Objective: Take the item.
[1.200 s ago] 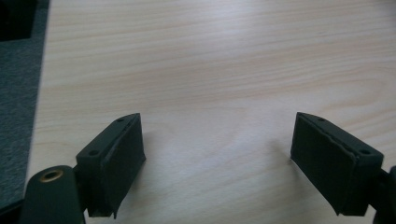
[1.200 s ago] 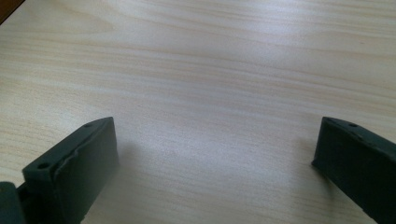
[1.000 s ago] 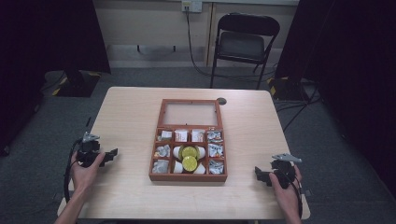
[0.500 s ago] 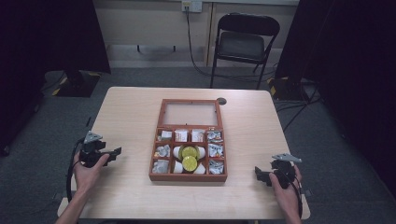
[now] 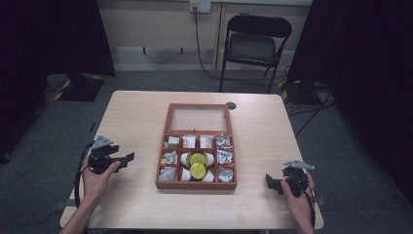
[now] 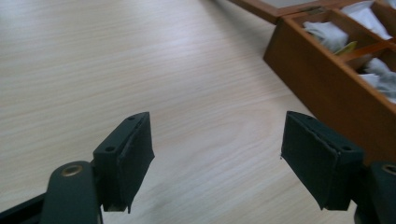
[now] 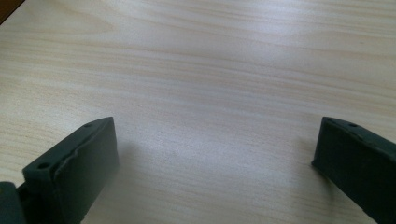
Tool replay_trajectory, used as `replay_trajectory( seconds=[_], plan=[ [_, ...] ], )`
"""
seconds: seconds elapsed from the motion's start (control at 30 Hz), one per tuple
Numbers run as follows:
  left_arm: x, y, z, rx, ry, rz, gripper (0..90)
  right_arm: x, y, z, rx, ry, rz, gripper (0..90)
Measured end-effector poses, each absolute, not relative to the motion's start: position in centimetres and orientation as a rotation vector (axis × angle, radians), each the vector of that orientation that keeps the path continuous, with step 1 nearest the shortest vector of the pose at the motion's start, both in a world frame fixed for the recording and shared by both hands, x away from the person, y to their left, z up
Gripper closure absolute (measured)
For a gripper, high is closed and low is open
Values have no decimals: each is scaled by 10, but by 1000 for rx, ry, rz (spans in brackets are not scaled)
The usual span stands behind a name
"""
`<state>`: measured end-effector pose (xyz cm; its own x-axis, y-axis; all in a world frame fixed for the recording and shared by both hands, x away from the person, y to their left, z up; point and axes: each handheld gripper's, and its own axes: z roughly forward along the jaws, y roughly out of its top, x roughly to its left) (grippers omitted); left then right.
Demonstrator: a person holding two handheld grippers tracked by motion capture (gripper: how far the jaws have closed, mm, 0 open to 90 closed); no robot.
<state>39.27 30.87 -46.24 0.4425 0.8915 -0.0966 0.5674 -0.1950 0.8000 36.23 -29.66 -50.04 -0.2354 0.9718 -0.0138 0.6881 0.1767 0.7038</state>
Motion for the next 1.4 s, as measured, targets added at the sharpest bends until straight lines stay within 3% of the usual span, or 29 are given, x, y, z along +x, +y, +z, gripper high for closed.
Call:
replay_trajectory(
  seconds=[0.43,1.03,1.4],
  plan=[
    [386,293,-448,1876,1165,459,258,362,-297,-500,1559,1993,808,0],
    [384,260,-423,1927,1015,488,266,362,-297,-500,1559,1993,808,0],
    [390,240,-410,1914,920,417,287,362,-297,-500,1559,1994,808,0]
  ],
)
